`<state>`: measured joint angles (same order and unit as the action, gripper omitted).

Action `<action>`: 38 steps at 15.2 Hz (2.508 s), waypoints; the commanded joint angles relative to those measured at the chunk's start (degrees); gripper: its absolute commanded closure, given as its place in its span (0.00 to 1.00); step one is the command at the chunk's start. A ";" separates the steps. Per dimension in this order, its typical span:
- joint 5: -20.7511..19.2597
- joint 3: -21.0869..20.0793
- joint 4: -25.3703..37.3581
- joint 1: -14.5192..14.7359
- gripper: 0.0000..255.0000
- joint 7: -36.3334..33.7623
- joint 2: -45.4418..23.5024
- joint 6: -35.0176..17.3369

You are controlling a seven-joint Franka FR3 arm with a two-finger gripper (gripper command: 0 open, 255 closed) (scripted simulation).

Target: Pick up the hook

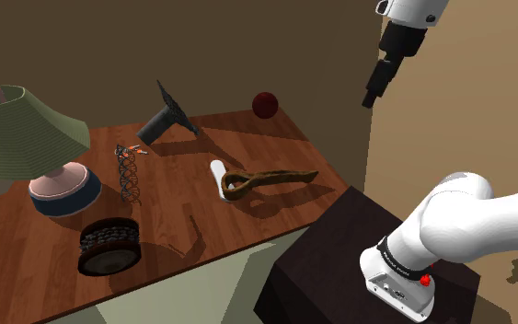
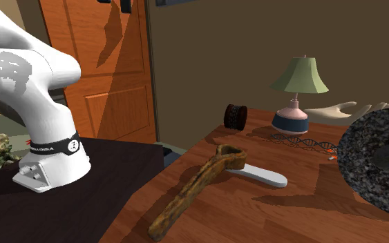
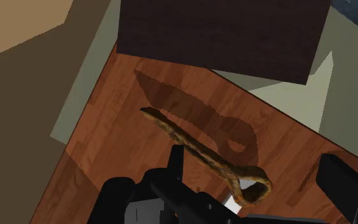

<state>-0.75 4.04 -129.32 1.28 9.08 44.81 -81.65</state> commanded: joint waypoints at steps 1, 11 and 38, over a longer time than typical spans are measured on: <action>0.00 0.00 0.00 0.00 0.00 0.00 0.00 0.00; -3.61 5.24 -13.00 4.88 0.00 16.56 -6.89 -20.93; 7.33 10.36 -13.80 16.10 0.00 59.15 -53.66 -70.01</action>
<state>5.98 14.59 -143.17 17.45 67.75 -7.87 -150.74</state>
